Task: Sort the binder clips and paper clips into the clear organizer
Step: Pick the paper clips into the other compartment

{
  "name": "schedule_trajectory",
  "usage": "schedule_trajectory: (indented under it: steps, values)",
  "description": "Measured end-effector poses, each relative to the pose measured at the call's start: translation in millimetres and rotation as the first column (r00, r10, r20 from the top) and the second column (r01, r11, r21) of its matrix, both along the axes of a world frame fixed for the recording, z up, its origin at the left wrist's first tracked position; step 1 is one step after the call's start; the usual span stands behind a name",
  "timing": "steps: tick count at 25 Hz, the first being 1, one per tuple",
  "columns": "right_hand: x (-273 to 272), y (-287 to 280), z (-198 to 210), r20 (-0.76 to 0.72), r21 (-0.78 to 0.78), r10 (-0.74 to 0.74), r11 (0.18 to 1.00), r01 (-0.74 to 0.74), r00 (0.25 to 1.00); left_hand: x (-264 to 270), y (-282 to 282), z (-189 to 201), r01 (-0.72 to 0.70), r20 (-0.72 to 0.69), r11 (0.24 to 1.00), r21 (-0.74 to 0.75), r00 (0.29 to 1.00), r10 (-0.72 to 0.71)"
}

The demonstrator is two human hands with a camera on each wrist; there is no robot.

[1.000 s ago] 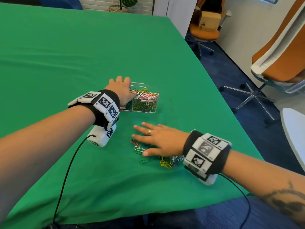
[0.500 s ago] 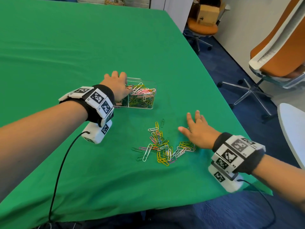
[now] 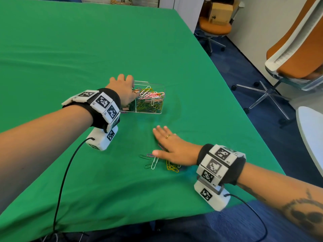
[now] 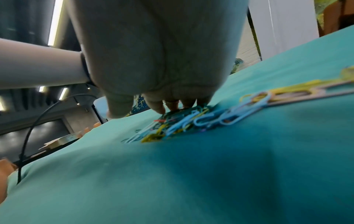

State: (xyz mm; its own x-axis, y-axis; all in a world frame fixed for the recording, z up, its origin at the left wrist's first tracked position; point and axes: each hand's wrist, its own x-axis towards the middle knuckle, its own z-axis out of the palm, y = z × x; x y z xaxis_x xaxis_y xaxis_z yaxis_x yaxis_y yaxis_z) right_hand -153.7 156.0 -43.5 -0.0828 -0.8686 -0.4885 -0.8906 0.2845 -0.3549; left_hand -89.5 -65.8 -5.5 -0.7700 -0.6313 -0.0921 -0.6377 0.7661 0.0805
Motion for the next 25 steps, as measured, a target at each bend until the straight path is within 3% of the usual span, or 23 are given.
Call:
schedule_trajectory:
  steps: [2, 3, 6, 8, 15, 25]
  values:
    - [0.5, 10.1, 5.2, 0.054, -0.017, 0.139, 0.990, -0.138, 0.989, -0.4, -2.9, -2.9, 0.002, -0.004, 1.000, -0.001, 1.000, -0.002]
    - [-1.8, 16.0, 7.9, 0.029, -0.045, 0.141, 0.989, -0.139, 0.990, -0.4, -3.6, -3.7, 0.001, -0.004, 1.000, 0.000, 1.000, -0.001]
    - [-1.5, 24.9, 10.0, -0.322, -0.095, -0.019, 0.995, -0.012, 0.947, -2.2, -4.6, -4.7, 0.006, 0.002, 1.000, -0.005, 1.000, -0.006]
    - [15.1, 19.7, 8.9, -0.417, -0.065, -0.093, 0.995, 0.072, 0.904, -2.7, -6.2, -5.0, 0.015, 0.010, 1.000, -0.014, 1.000, -0.015]
    - [58.4, -3.3, 6.3, -0.306, -0.077, -0.153, 0.988, 0.136, 0.939, -1.4, -2.1, -2.5, -0.002, 0.006, 1.000, -0.007, 1.000, 0.002]
    - [36.4, 5.5, 20.2, -0.221, -0.081, -0.071, 0.995, 0.054, 0.973, -0.2, -0.1, -0.6, 0.001, 0.015, 1.000, -0.008, 1.000, -0.001]
